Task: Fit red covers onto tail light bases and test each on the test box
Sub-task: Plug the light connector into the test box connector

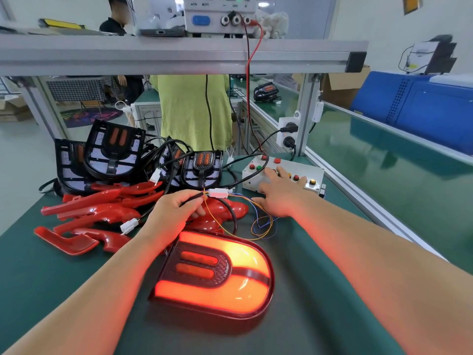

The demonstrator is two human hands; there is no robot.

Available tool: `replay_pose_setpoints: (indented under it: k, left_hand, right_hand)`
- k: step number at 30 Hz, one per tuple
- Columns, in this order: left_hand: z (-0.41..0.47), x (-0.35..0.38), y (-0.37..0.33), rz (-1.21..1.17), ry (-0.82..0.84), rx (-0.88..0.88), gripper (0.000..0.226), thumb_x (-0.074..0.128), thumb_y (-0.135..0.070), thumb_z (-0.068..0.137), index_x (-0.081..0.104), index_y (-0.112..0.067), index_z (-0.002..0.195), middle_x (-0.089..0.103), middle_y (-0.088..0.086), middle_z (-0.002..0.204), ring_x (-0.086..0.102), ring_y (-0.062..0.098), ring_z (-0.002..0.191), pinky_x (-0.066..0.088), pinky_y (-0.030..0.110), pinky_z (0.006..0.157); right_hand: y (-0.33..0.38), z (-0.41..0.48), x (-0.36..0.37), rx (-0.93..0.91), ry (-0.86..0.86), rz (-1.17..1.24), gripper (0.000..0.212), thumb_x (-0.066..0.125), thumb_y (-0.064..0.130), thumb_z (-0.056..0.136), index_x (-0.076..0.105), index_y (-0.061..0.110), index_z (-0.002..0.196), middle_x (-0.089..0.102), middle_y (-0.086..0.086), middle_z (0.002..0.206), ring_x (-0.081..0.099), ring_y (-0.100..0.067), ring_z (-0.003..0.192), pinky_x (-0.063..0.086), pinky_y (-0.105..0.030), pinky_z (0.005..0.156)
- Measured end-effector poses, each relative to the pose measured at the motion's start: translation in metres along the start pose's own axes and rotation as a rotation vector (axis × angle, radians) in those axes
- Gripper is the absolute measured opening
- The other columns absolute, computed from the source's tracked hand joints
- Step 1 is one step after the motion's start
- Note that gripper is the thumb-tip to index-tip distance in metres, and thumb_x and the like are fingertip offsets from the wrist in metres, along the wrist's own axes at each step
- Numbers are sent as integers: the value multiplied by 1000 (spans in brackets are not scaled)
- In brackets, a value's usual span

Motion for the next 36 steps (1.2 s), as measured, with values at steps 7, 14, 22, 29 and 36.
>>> replay_pose_setpoints:
  k: [7,14,22,29,36]
  left_hand:
    - [-1,-1,-2,19,4,-1,35,59,-17,97,73,-47,84,74,-4,77,63,2,66,48,18,71]
    - [-1,-2,-3,26,19,-6,35,59,-17,98,73,-46,85,74,-2,78,64,4,68,50,25,75]
    - [-3,-2,-9,43,12,-26,20,58,-20,98,72,-32,92,74,-4,80,65,3,70,47,21,75]
    - [-7,-3,-14,106,-14,-5,21,54,-27,101,73,-30,92,74,-12,81,64,-2,65,43,13,62]
    - [-8,-5,-20,93,-3,42,21,57,-20,99,72,-34,93,75,-12,83,68,3,77,49,23,80]
  right_hand:
    - [1,3,2,9,-17,3,60,34,68,94,43,35,144,1,4,164,-3,-30,150,10,-79,104]
    - [-1,3,7,-11,7,8,59,34,62,97,36,34,149,-5,4,165,-13,-30,151,3,-80,104]
    - [-1,-22,6,-52,-251,189,37,33,45,103,61,28,121,14,1,164,-5,-25,152,-1,-68,113]
    - [23,-58,-23,-168,-525,514,32,33,26,105,58,16,88,57,1,90,52,-19,89,40,-35,79]
    - [59,-78,-37,-348,-451,725,34,47,30,103,64,5,117,69,-7,108,61,-21,98,46,-34,87]
Point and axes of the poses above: each hand's wrist, its own z-axis towards the middle knuckle, its own x-axis out of the palm, y = z × x, the point moved 2 cm from there along z, towards the middle knuckle
